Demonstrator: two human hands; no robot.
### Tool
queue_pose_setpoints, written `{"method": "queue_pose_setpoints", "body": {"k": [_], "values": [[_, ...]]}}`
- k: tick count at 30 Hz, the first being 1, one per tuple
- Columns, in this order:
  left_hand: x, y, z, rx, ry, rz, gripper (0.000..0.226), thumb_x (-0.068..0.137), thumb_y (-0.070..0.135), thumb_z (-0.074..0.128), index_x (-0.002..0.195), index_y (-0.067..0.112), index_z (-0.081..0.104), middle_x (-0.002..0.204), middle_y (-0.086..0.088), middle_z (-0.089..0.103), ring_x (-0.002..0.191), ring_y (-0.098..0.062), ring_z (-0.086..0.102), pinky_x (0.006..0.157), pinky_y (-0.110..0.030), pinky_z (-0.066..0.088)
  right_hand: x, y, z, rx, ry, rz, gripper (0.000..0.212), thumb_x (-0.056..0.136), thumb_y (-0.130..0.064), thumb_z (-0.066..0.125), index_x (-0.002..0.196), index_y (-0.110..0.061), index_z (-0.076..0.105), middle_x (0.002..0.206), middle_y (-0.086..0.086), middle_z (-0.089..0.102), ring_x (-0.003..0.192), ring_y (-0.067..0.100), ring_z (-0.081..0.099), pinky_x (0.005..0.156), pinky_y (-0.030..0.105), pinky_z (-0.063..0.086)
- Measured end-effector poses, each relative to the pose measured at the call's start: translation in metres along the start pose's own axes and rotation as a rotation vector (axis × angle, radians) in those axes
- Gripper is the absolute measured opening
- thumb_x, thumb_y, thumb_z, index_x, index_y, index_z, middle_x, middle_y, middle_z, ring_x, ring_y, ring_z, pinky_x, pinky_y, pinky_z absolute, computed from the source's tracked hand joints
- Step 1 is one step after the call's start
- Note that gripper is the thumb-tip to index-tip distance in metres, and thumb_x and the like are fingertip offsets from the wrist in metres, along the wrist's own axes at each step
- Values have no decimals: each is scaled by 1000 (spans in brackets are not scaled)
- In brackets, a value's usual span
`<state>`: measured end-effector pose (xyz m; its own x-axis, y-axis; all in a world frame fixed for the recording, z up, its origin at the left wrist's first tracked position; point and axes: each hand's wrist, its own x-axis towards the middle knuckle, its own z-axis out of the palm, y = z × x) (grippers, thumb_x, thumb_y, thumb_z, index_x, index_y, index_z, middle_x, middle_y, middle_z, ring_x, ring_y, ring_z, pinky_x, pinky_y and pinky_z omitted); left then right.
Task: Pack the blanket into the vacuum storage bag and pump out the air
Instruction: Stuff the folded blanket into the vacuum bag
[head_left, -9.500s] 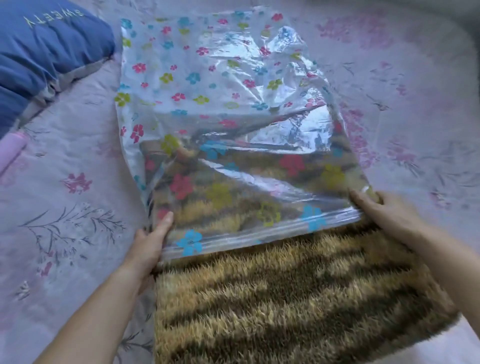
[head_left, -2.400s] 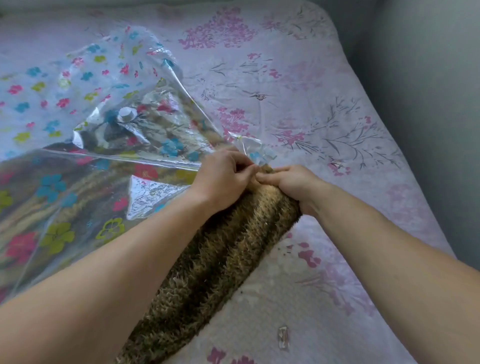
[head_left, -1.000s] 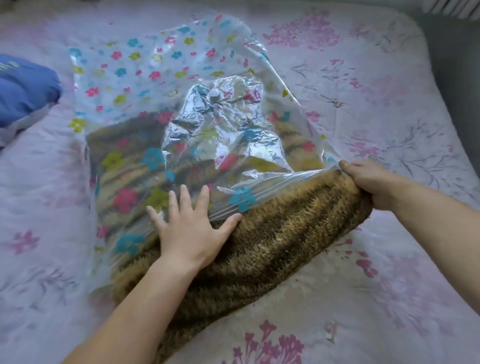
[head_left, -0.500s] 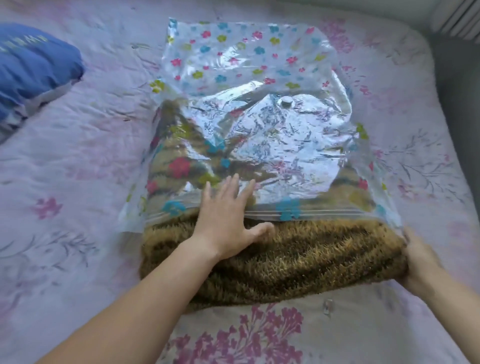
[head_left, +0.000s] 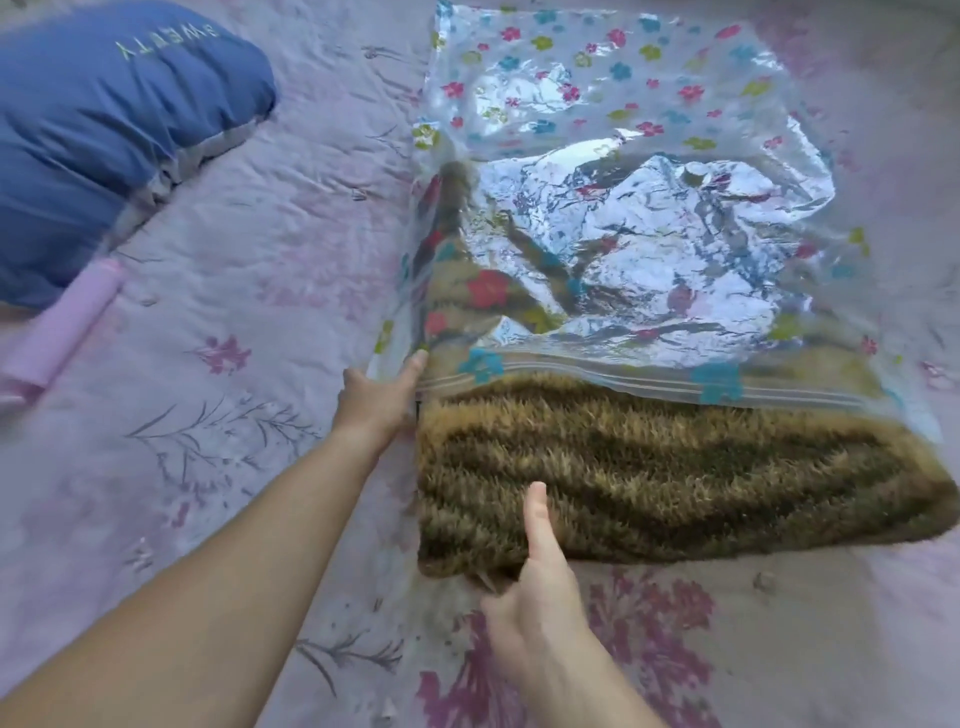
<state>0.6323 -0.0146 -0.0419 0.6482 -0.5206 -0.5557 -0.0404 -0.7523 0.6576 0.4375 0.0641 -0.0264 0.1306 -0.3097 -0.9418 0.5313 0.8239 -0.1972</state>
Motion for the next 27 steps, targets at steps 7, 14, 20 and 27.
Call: {"method": "queue_pose_setpoints", "body": {"k": [7,14,20,27], "values": [[34,-16,-6,-661,-209,-302,31,83,27,86,98,12,63,94,-6,64,78,-18,63,56,-27,59,27,25,22,37,31,-2,119,40,-59,96,138,-10,51,131,22,61,104,45,69,83,66,55],[37,-41,0,-782,-324,-328,17,97,25,71,97,12,60,75,-5,67,81,-20,65,80,-42,60,35,26,35,113,68,-126,84,60,-47,94,127,-10,60,117,17,71,90,39,75,71,56,60],[32,-38,-10,-724,-379,-348,21,98,26,69,86,10,62,63,-5,65,73,-21,66,65,-41,64,29,8,77,143,111,-237,52,72,-37,90,109,-11,64,104,10,76,82,32,76,79,62,59],[30,-38,-10,-718,-406,-418,20,100,26,67,90,9,61,83,-8,63,79,-21,67,43,-41,60,41,-3,102,31,103,-240,49,72,-46,88,100,-13,63,105,10,74,87,33,75,82,61,59]]}}
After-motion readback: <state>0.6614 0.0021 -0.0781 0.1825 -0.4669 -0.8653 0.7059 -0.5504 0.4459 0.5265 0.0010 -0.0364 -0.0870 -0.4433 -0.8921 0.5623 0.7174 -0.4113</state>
